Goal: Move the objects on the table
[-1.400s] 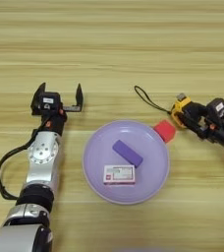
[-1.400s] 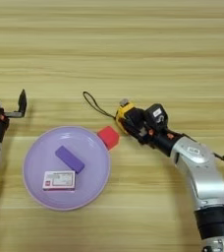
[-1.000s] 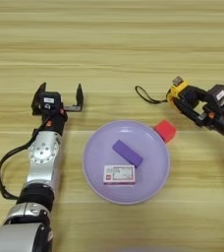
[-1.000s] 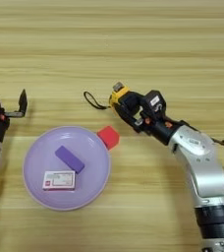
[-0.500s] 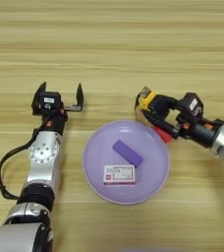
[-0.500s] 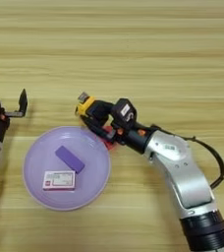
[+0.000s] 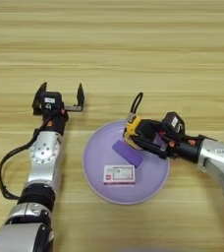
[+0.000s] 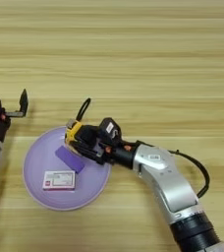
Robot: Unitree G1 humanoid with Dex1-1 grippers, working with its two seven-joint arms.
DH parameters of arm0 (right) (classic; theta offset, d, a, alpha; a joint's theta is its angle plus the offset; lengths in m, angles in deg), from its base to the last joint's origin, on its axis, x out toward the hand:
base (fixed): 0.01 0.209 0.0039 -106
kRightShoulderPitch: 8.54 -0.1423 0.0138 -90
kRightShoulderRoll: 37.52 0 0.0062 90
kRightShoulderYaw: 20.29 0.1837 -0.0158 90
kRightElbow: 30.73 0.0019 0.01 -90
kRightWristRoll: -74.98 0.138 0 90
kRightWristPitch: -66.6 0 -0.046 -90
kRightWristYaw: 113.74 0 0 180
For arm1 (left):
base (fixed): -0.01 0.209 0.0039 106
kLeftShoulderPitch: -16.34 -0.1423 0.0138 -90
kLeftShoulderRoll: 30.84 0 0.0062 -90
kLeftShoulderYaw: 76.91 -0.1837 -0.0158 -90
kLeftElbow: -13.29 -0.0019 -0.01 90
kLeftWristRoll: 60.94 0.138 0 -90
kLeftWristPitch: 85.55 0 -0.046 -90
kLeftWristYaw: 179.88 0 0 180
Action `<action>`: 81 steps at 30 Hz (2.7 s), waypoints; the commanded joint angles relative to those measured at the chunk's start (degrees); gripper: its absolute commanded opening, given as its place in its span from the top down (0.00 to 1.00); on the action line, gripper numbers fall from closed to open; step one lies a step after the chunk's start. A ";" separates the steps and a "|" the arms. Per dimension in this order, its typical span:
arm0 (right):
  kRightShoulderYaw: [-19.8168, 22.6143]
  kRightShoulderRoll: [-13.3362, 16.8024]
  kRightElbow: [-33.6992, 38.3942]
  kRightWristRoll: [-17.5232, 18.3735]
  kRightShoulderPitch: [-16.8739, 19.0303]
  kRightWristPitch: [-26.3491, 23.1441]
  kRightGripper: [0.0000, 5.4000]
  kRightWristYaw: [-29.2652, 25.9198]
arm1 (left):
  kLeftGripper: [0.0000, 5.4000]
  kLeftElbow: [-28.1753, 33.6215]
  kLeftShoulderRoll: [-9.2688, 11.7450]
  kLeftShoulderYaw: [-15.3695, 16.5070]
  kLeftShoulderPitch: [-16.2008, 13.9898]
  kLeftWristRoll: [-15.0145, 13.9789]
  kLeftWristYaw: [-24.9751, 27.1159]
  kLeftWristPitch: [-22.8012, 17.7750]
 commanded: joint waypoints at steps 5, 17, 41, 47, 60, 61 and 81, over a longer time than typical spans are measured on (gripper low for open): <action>0.66 -0.22 -3.10 -2.01 -1.64 3.70 0.55 0.36 | 0.00 0.46 -0.29 -0.20 -0.18 0.50 -0.31 -0.11; 0.71 -0.48 -0.17 -0.64 -1.13 5.16 0.40 -1.79 | 0.00 0.11 -0.21 -0.12 0.11 0.47 -0.23 -0.20; 20.08 -5.48 10.44 11.07 -7.43 18.62 0.01 8.07 | 0.00 0.37 -0.12 0.08 -0.19 0.19 0.04 -0.04; 24.67 -5.56 0.83 3.21 -9.72 26.60 0.01 16.99 | 0.00 0.18 -0.10 0.16 -0.10 0.12 0.13 0.12; 25.96 -6.09 -35.49 -16.36 -15.39 53.15 0.01 39.86 | 0.00 -0.85 0.78 1.16 0.17 -0.52 1.39 0.53; 26.15 -6.09 -36.94 -16.57 -15.69 54.65 0.01 40.88 | 0.00 -0.87 0.86 1.23 0.18 -0.57 1.50 0.53; 26.98 -7.11 -49.84 -5.64 -18.15 61.55 0.01 34.88 | 0.00 -0.36 1.43 1.48 -0.33 -1.14 2.32 0.81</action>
